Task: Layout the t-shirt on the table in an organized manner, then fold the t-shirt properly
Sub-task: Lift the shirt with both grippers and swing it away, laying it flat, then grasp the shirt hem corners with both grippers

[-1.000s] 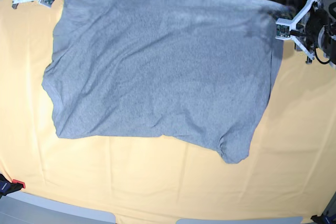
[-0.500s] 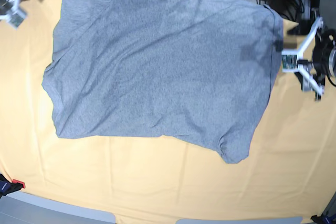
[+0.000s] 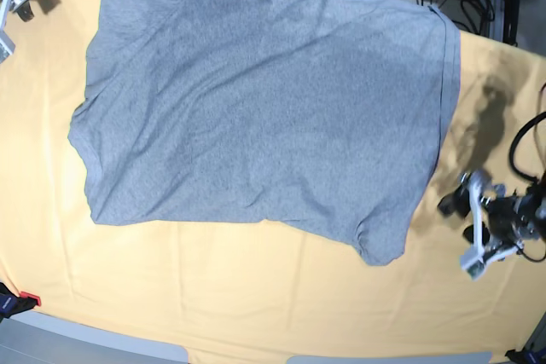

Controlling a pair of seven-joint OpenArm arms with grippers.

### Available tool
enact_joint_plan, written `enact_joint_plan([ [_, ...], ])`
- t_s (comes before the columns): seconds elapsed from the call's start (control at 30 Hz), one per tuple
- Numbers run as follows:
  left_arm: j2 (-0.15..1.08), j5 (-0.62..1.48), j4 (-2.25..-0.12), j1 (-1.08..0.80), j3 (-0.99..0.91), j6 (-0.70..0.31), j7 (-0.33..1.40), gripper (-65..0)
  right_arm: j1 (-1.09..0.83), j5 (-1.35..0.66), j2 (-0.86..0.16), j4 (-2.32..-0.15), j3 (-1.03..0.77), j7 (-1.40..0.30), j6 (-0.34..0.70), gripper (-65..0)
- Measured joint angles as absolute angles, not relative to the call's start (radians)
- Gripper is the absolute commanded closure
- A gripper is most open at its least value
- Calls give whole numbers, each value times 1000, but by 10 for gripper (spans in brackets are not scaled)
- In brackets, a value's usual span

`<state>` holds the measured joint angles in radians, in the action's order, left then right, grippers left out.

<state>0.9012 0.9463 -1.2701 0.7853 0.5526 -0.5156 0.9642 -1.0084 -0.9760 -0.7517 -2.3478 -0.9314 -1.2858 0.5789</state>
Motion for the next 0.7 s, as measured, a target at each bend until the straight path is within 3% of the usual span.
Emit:
enact_joint_plan([
  [0.17,713,1008,-886,824,294,-585,935,-449,-1008,-976,-752,-2348,-931,-1283,576,-368],
  [0.33,614,1038,-632,829,142,-605,932,-449,-1008,-976,-751,-2348,-931,-1283,576,-368],
  [0.7,479,832,-533,791,102,-634,733,-449,-1009,-976,-751,-2348,-931,-1283,576,-368],
])
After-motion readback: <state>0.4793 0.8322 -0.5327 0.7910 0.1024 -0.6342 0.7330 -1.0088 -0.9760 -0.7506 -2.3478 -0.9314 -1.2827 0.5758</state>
